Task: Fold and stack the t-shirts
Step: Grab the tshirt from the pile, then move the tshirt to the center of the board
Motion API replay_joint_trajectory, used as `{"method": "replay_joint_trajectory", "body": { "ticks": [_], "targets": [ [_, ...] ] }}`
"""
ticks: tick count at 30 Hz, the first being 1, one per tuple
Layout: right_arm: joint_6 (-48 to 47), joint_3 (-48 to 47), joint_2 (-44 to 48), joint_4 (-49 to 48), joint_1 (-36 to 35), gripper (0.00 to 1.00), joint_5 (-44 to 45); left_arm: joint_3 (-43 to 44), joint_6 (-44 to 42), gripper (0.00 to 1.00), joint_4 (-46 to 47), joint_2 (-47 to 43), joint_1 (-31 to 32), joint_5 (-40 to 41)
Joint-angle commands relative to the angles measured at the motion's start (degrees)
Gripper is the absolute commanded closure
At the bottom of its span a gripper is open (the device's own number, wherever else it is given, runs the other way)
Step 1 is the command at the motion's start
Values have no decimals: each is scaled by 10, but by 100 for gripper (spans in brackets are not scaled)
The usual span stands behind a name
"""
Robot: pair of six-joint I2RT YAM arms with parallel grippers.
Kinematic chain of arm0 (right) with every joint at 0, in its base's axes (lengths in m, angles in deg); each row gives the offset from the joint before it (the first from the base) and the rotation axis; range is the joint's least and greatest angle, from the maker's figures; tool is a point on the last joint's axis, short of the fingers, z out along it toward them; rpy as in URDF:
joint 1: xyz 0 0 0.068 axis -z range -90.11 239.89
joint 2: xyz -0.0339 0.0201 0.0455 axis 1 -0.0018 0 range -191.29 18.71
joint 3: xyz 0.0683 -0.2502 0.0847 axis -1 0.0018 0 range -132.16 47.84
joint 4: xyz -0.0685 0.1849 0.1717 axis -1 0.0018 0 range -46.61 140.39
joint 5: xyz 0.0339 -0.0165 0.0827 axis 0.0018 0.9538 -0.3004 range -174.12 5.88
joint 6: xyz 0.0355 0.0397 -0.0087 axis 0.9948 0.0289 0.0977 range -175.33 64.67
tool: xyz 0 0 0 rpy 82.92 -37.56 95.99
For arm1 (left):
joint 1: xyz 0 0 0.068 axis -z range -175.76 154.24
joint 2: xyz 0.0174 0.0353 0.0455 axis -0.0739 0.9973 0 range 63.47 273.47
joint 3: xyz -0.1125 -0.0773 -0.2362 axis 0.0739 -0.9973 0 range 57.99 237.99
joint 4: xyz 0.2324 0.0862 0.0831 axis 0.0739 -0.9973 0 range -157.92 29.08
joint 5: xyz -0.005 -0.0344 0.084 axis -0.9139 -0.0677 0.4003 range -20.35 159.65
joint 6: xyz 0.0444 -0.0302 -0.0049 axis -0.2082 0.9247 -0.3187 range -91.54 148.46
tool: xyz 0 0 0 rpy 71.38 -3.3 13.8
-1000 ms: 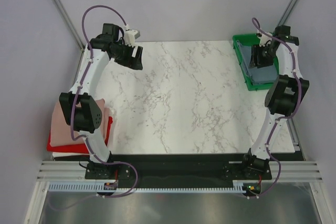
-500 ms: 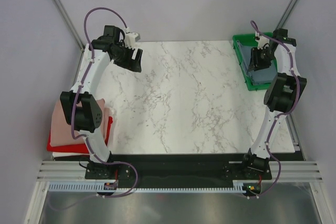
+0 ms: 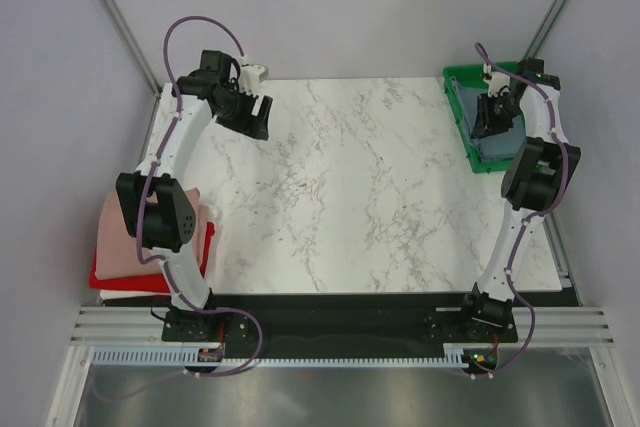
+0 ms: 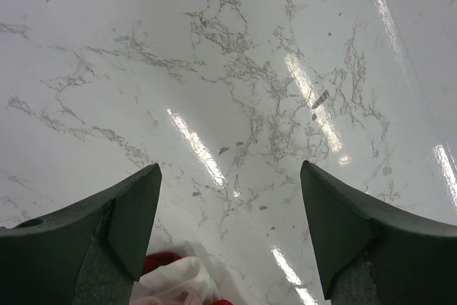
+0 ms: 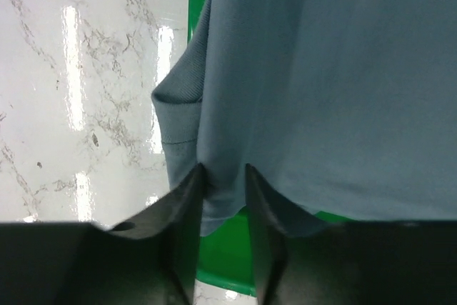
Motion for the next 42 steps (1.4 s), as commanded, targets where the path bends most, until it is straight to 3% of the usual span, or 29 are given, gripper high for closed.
{"method": "replay_joint_trajectory", "body": {
  "ticks": [1, 7, 17, 23, 29, 36, 42],
  "targets": [
    [-8, -28, -9, -2, -2, 69, -15, -3, -23, 14, -4, -5, 5, 15],
    [-15, -38, 12, 1, -1, 100, -20, -5, -27, 14, -4, -6, 8, 27],
    [-102, -110, 189, 6, -40, 100, 39, -3, -19, 13, 7, -5, 8, 26],
    [-185, -100, 286, -4, -126, 100, 108, 11, -13, 13, 12, 5, 8, 12],
    [-236, -116, 350, -18, -258, 100, 170, -15, -2, 13, 34, -6, 8, 2],
    [-238, -149, 396, -158, -391, 100, 241, -53, 10, 13, 58, -30, 8, 4],
    [-226, -128, 420, -285, -436, 100, 247, -57, 4, 13, 60, -41, 8, 24]
  ]
}}
